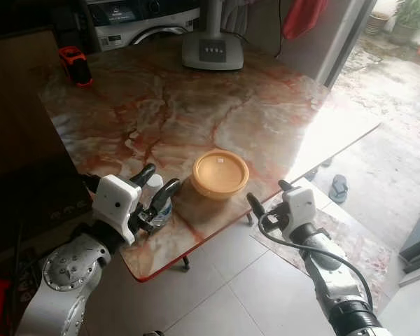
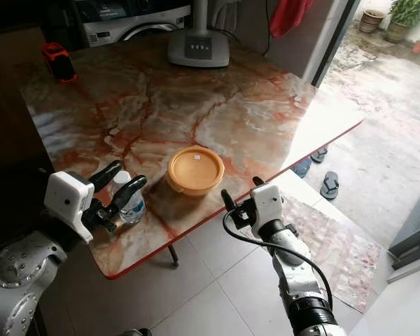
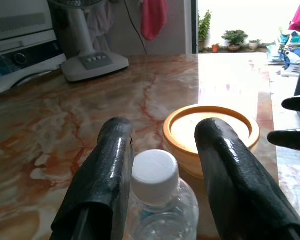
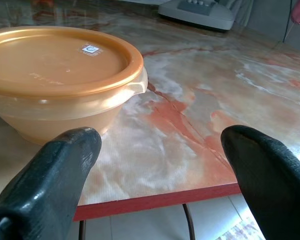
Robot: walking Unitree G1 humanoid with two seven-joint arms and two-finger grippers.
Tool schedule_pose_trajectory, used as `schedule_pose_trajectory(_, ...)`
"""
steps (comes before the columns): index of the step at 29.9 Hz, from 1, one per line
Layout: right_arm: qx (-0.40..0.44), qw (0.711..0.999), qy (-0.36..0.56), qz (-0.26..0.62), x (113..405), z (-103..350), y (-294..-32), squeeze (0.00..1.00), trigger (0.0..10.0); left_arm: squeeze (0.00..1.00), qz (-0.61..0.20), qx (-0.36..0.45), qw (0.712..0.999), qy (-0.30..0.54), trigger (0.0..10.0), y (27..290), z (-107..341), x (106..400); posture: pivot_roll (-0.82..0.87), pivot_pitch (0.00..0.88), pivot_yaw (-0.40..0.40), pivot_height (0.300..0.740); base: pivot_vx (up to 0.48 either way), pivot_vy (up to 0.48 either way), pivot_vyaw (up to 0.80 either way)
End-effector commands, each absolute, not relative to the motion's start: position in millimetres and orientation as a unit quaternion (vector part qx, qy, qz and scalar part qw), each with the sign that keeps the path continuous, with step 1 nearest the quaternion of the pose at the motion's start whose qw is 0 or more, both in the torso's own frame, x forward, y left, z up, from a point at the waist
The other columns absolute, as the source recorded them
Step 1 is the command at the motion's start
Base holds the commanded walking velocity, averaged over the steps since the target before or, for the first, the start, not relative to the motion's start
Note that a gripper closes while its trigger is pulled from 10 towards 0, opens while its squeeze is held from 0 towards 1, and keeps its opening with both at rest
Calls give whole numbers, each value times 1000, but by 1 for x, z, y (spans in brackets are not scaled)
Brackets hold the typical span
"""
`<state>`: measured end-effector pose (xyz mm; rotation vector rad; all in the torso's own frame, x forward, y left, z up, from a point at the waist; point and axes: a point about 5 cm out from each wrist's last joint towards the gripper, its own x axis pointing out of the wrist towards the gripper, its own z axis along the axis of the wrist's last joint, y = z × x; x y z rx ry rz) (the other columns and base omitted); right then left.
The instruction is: Restocking fridge
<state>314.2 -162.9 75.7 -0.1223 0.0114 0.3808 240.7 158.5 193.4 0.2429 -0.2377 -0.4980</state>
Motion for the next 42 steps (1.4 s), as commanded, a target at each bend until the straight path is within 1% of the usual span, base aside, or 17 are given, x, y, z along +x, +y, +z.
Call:
schedule_pose_trajectory(1, -60, 980, 7, 187, 315, 76, -166, 0, 10000, 1000, -246, 117, 952, -138, 10000, 161, 206, 240, 89, 111, -93, 740, 0, 0, 0)
schedule_pose_trajectory(10, -60, 980, 8, 189, 316, 76, -166, 0, 10000, 1000, -242, 101, 956, -134, 10000, 166, 202, 240, 89, 111, -95, 740, 0, 0, 0)
schedule_pose_trajectory(14, -61, 980, 8, 189, 316, 76, -166, 0, 10000, 1000, -238, 78, 957, -147, 10000, 161, 205, 241, 89, 112, -96, 740, 0, 0, 0)
schedule_pose_trajectory(15, -60, 980, 8, 189, 316, 76, -166, 0, 10000, 910, -236, 67, 958, -151, 10000, 160, 207, 242, 88, 112, -97, 740, 0, 0, 0)
schedule_pose_trajectory(16, -60, 980, 8, 189, 316, 76, -166, 0, 10000, 910, -235, 59, 958, -153, 10000, 159, 207, 242, 88, 112, -97, 740, 0, 0, 0)
schedule_pose_trajectory(17, -60, 980, 8, 189, 316, 76, -166, 0, 10000, 0, -233, 44, 959, -158, 10000, 158, 209, 242, 87, 112, -98, 740, 0, 0, 0)
schedule_pose_trajectory(19, -60, 980, 8, 189, 316, 76, -166, 0, 10000, 0, -232, 40, 959, -159, 10000, 158, 209, 242, 87, 112, -98, 740, 0, 0, 0)
schedule_pose_trajectory(23, -58, 980, 9, 189, 316, 76, -167, 0, 10000, 0, -215, -26, 962, -163, 10000, 159, 209, 244, 87, 112, -98, 740, 0, 0, 0)
schedule_pose_trajectory(32, -58, 980, 9, 190, 316, 76, -167, 0, 10000, 0, -217, -21, 964, -151, 10000, 161, 204, 243, 85, 110, -100, 740, 0, 0, 0)
schedule_pose_trajectory(33, -58, 980, 9, 191, 316, 76, -167, 0, 10000, 0, -215, -26, 965, -150, 9647, 160, 204, 244, 85, 110, -100, 740, 0, 0, 0)
schedule_pose_trajectory(34, -58, 980, 9, 191, 316, 76, -167, 0, 10000, 0, -215, -27, 965, -150, 9647, 160, 204, 244, 85, 110, -100, 740, 0, 0, 0)
schedule_pose_trajectory(35, -58, 980, 10, 191, 316, 76, -167, 0, 10000, 0, -214, -27, 965, -152, 10000, 160, 205, 244, 85, 110, -100, 740, 0, 0, 0)
schedule_pose_trajectory(38, -58, 980, 10, 191, 316, 76, -167, 0, 10000, 0, -214, -25, 964, -156, 10000, 159, 206, 245, 85, 110, -100, 740, 0, 0, 0)
schedule_pose_trajectory(39, -58, 980, 10, 191, 316, 76, -167, 0, 10000, 0, -216, -27, 964, -156, 4000, 159, 206, 245, 85, 110, -100, 740, 0, 0, 0)
schedule_pose_trajectory(40, -58, 980, 10, 191, 316, 76, -167, 0, 10000, 0, -217, -27, 963, -156, 4000, 159, 206, 245, 85, 110, -100, 740, 0, 0, 0)
schedule_pose_trajectory(41, -58, 980, 10, 191, 316, 76, -167, 0, 10000, 0, -219, -32, 963, -154, 0, 159, 205, 244, 85, 110, -100, 740, 0, 0, 0)
schedule_pose_trajectory(42, -58, 980, 10, 191, 316, 76, -167, 0, 10000, 0, -219, -33, 963, -156, 0, 158, 206, 244, 85, 107, -100, 740, 0, 0, 0)
